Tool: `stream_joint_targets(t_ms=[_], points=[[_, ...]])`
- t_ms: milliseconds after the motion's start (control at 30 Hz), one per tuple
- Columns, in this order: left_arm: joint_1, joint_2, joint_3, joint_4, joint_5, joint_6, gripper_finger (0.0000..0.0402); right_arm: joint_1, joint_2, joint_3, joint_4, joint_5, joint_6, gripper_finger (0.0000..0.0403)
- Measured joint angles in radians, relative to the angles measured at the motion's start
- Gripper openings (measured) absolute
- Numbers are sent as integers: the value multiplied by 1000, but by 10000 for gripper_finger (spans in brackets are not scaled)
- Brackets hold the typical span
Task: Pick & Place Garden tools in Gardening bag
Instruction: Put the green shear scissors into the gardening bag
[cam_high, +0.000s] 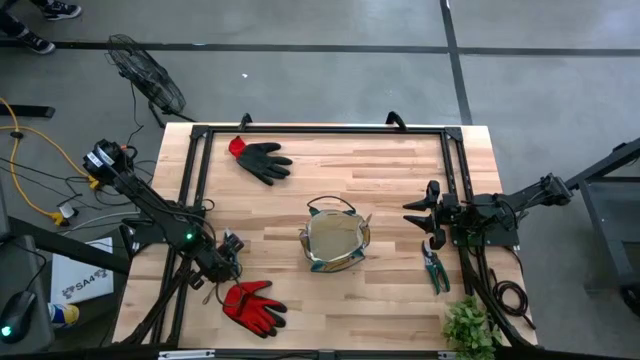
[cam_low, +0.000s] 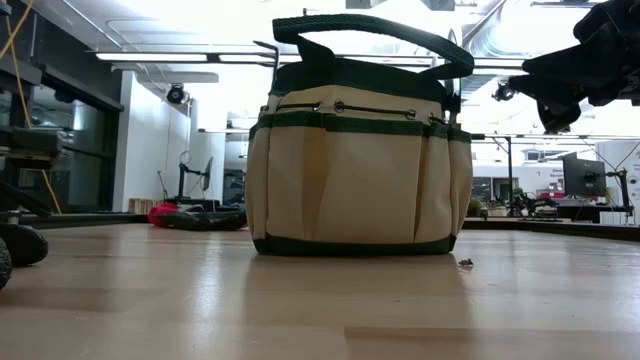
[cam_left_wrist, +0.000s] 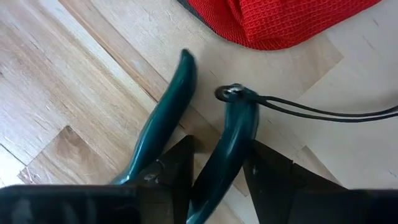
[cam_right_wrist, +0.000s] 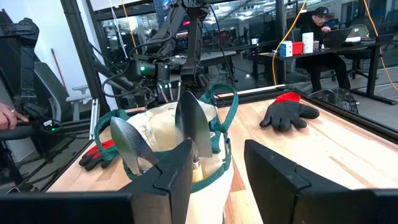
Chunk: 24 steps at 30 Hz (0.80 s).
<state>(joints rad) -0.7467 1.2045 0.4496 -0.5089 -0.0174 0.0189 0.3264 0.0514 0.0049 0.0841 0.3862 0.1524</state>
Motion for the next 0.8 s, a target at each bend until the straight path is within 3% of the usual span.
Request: stream_joint_targets(t_ms=[267,533,600,800], points=[[0,1,-1,7,5,-5,50,0,0,0,0,0,0,137],[0,2,5,31,-18,-44,48,0,0,0,0,0,0,137],[-1,5,28,24,-66,-93,48,0,0,0,0,0,0,137],[0,6,120,39,-370,-229,48,0,0,0,0,0,0,137]])
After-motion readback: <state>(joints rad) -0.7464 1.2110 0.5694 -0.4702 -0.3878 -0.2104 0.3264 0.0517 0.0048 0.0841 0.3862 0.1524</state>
